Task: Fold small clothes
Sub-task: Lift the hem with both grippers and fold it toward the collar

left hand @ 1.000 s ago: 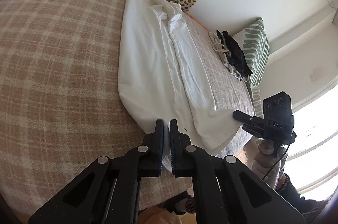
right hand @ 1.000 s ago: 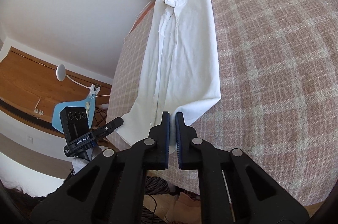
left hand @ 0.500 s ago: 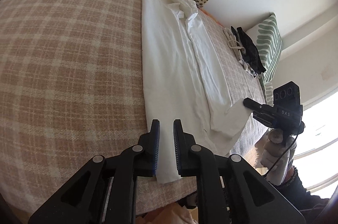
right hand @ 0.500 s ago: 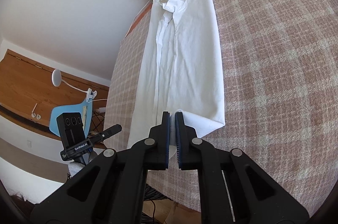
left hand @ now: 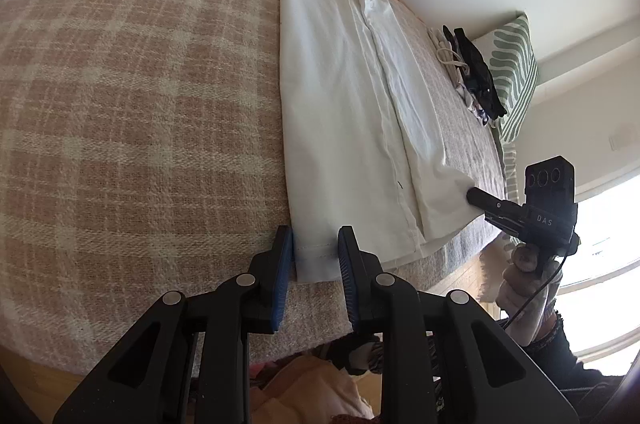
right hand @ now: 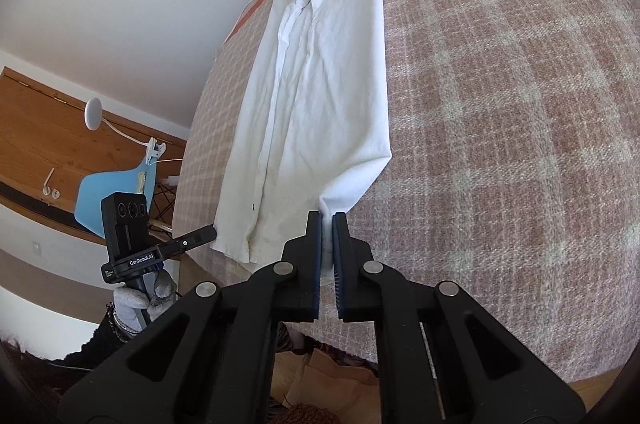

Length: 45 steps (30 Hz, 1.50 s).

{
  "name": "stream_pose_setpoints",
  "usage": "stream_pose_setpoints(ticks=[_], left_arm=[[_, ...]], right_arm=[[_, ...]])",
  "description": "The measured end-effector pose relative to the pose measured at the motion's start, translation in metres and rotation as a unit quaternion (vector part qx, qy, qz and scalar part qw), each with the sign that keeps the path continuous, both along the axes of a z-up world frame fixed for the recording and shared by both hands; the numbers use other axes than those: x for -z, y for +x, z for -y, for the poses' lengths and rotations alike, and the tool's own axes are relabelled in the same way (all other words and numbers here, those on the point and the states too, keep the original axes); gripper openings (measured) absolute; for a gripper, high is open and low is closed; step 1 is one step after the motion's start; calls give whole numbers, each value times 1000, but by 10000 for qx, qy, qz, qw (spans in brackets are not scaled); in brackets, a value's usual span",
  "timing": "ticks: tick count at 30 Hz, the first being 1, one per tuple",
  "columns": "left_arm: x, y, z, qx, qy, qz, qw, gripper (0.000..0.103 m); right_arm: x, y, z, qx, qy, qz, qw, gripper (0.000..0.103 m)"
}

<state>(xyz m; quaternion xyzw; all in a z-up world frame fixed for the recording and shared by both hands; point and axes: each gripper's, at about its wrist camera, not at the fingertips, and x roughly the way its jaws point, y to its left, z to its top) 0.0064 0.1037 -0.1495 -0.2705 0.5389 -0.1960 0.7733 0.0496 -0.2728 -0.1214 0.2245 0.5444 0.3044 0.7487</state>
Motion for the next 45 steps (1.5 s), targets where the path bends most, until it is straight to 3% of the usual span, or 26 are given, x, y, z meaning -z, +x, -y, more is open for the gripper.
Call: stream_pose_setpoints(ticks=[3,5,6,9,13,15,17,19,25,32,38,45], left_arm=[[1,1,5,56,-94,-5,9999,18],[1,1,5,35,-189,-27,9998,8],[2,2,6,12,-212,-40,9998,8],[-1,1,9,30,-203,31,9998,7],[-6,-1,5,26,-255,146,9996,7],[-6,1,6,47,-287,124,9995,7],[-5,2,5,43,-341,117,9993,6],[-6,5,4,-8,-517,99,9986,6],[-28,27,4,-84,-712,364,9968,6],[-43,67,4,-238,-836,486,9950,6],[-43,104,-4,-480,-851,525,9938,6],[-34,134,-10,-651,-573,528,9948,6]], right_arm=[[5,-5,4,-41,-56,-63,10000,7],[9,-5,5,-92,-62,-142,9998,8],[12,-4,5,-110,-6,-210,9997,9],[23,-4,8,-123,110,-482,9987,31],[23,-6,7,-184,154,-442,9987,31],[24,-7,2,-299,280,-502,9979,28],[24,-8,-4,-328,249,-480,9980,9],[23,-6,-2,-207,507,-465,9974,7],[2,15,9,169,911,-222,9955,7],[-17,50,2,345,972,-44,9947,7],[-14,88,2,657,1094,-205,9916,7],[0,124,-2,957,1130,-450,9880,7]])
